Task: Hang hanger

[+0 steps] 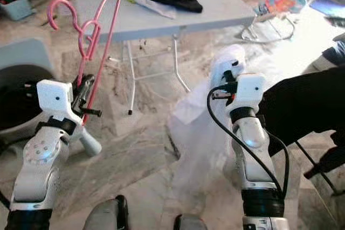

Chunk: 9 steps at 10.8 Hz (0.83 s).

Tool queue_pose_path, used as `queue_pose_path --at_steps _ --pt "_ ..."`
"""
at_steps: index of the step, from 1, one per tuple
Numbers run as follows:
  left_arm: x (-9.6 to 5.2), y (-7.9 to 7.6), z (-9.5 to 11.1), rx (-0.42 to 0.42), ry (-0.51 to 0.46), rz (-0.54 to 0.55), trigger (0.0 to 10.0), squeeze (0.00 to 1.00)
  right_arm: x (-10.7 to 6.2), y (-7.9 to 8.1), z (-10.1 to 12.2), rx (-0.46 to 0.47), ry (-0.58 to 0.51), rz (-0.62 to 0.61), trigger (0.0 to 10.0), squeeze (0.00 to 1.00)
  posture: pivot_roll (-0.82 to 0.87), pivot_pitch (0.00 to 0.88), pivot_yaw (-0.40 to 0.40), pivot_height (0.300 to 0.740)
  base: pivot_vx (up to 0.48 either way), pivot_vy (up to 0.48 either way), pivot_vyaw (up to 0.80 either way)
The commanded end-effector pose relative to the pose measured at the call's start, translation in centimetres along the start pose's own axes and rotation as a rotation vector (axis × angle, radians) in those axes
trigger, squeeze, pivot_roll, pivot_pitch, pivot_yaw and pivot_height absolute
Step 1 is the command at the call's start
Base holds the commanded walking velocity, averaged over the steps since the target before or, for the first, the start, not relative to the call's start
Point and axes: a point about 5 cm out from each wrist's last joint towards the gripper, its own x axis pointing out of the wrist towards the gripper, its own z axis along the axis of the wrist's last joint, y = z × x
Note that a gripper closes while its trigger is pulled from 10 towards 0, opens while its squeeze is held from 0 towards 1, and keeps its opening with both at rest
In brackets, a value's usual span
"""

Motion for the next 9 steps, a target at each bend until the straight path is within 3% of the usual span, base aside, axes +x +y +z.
queue_pose_path --at_steps 1,3,9 --pt "0.21 -0.27 0.39 -0.008 -0.016 -0.008 10.0 0.00 0.45 0.21 1.58 -0.018 -0.063 0.020 0.0 0.00 -0.05 0.110 -0.066 0.740 0.315 0.000 0.00" --pt "0.40 -0.62 0.61 -0.015 -0.023 -0.016 10.0 0.00 0.74 0.23 1.72 -0.028 -0.068 0.012 0.0 0.00 -0.05 0.113 -0.065 0.740 0.322 0.000 0.80" --pt "0.31 -0.81 0.55 -0.022 -0.022 -0.011 10.0 0.00 1.18 0.68 1.99 -0.011 -0.086 0.017 0.0 0.00 -0.04 0.111 -0.066 0.740 0.434 0.000 0.00"
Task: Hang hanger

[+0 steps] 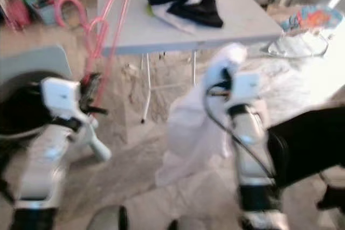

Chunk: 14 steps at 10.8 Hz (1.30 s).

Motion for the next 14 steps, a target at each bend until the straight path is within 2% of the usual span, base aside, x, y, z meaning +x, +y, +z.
queue_pose_path --at_steps 1,5,6,7,8,9,10,12,14 --pt "0.1 -0.6 0.2 -0.005 -0.014 -0.009 10.0 0.00 0.0 -0.9 1.0 -0.021 -0.051 -0.027 0.0 0.00 -0.04 0.106 -0.068 0.740 0.480 0.000 0.00" --pt "-1.3 0.2 -1.6 0.028 0.037 0.043 10.0 0.00 -0.3 0.3 -0.3 0.036 -0.040 -0.045 0.0 0.00 0.01 0.037 -0.065 0.740 0.478 0.000 0.00" --pt "-2.1 0.9 -2.1 0.058 0.056 0.066 10.0 0.00 -1.0 0.9 -0.9 0.052 -0.032 -0.047 0.0 0.00 0.03 0.000 -0.058 0.740 0.472 0.000 0.00" --pt "-2.8 1.4 -2.4 0.066 0.072 0.081 10.0 0.00 -1.6 1.0 -1.3 0.056 -0.019 -0.049 0.0 0.00 0.04 0.000 -0.058 0.740 0.480 0.000 0.00" --pt "-3.7 1.8 -2.9 0.080 0.093 0.103 10.0 0.00 -2.7 0.8 -2.2 0.048 0.012 -0.042 0.0 0.00 0.05 0.000 -0.067 0.740 0.472 0.000 0.00" --pt "-4.0 1.9 -3.1 0.079 0.099 0.115 10.0 0.00 -3.0 0.4 -2.7 0.033 0.026 -0.045 0.0 0.00 0.05 0.000 -0.075 0.740 0.472 0.000 0.00" --pt "-3.8 1.8 -3.1 0.078 0.092 0.115 10.0 0.00 -2.6 0.1 -2.6 0.033 0.021 -0.047 0.0 0.00 0.05 0.000 -0.077 0.740 0.472 0.000 0.00" --pt "-2.7 1.4 -2.3 0.097 0.042 0.099 10.0 0.00 -0.4 0.0 0.0 -0.011 -0.092 -0.036 0.0 0.00 0.05 0.000 -0.087 0.740 0.472 0.000 0.00" --pt "-1.6 2.0 -1.4 0.115 0.007 0.103 10.0 0.00 0.4 0.2 0.4 -0.016 -0.110 -0.030 0.0 0.00 0.06 0.000 -0.087 0.740 0.476 0.000 0.40"
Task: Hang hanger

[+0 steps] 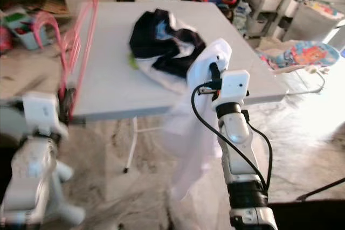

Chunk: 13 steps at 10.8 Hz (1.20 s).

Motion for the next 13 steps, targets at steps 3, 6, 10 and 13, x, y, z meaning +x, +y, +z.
queue_pose_path --at_steps 3,6,10,13 --pt "0.0 -0.2 0.1 0.001 -0.003 -0.015 10.0 0.00 1.4 -0.4 1.3 0.009 -0.069 -0.035 0.0 0.00 0.06 0.000 -0.072 0.740 0.472 0.000 0.00" --pt "0.5 -0.4 0.2 0.000 0.002 -0.004 10.0 0.00 1.6 -0.6 1.2 0.007 -0.072 -0.042 0.0 0.00 0.06 0.000 -0.076 0.740 0.317 0.000 0.00" --pt "0.5 -0.4 0.2 0.010 0.010 -0.012 10.0 0.00 2.1 -0.3 1.4 0.001 -0.078 -0.040 0.0 0.00 0.08 0.000 -0.074 0.740 0.000 0.000 0.00" --pt "0.1 -0.9 0.1 0.007 0.017 -0.004 10.0 0.00 9.5 0.4 5.1 0.094 -0.112 0.026 0.0 0.00 0.10 0.000 -0.114 0.740 0.000 0.000 0.00"
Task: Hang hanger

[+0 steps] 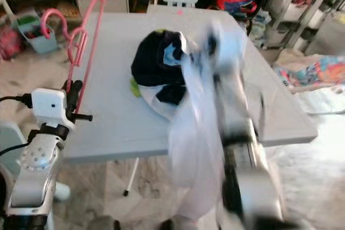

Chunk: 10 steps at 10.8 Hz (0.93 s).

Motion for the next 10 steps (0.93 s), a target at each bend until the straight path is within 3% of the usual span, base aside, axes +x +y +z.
queue_pose_path --at_steps 1,2,3,4,5,6,7,8,9,10 --pt "0.1 0.2 0.6 0.015 -0.025 0.020 10.0 0.00 1.8 0.6 2.5 0.022 -0.071 0.022 0.0 0.00 0.12 0.002 -0.131 0.740 0.000 0.000 0.00" --pt "0.3 1.2 0.9 0.023 -0.032 0.066 10.0 0.00 4.1 2.2 5.5 0.051 -0.115 0.066 0.0 0.00 0.13 0.005 -0.142 0.740 0.000 0.000 0.00" --pt "0.3 1.8 1.1 0.027 -0.034 0.087 10.0 0.00 6.3 3.3 10.3 0.102 -0.205 0.076 0.0 0.00 0.15 0.007 -0.148 0.740 0.000 0.000 0.00" --pt "0.1 1.8 1.1 0.034 -0.036 0.086 10.0 0.00 7.2 3.9 14.5 0.164 -0.299 0.074 0.0 0.00 0.15 0.007 -0.149 0.740 0.000 0.000 0.00" --pt "0.1 1.7 1.3 0.034 -0.041 0.088 10.0 0.00 7.5 4.3 16.8 0.210 -0.362 0.089 0.0 0.00 0.15 0.007 -0.149 0.740 0.000 0.000 0.00" --pt "0.1 1.6 1.3 0.031 -0.045 0.093 10.0 0.00 7.5 5.1 16.9 0.198 -0.378 0.119 0.0 0.00 0.16 0.006 -0.159 0.740 0.000 0.000 0.00" --pt "0.1 1.2 1.3 0.025 -0.047 0.093 10.0 0.00 7.1 6.4 14.1 0.131 -0.317 0.184 0.0 0.00 0.16 0.009 -0.164 0.740 0.000 0.000 0.00" --pt "0.1 0.7 1.3 0.015 -0.044 0.080 10.0 0.00 5.6 7.5 7.8 0.027 -0.156 0.287 0.0 0.00 0.16 0.016 -0.160 0.740 0.000 0.000 0.00" --pt "0.1 0.4 1.3 0.011 -0.044 0.069 10.0 0.00 4.3 7.6 4.4 -0.037 -0.072 0.346 0.0 0.00 0.16 0.018 -0.159 0.740 0.000 0.000 0.00" --pt "0.1 0.3 1.3 0.010 -0.041 0.063 10.0 0.00 2.5 6.7 0.3 -0.105 0.067 0.400 0.0 0.00 0.15 0.017 -0.155 0.740 0.000 0.000 0.00"
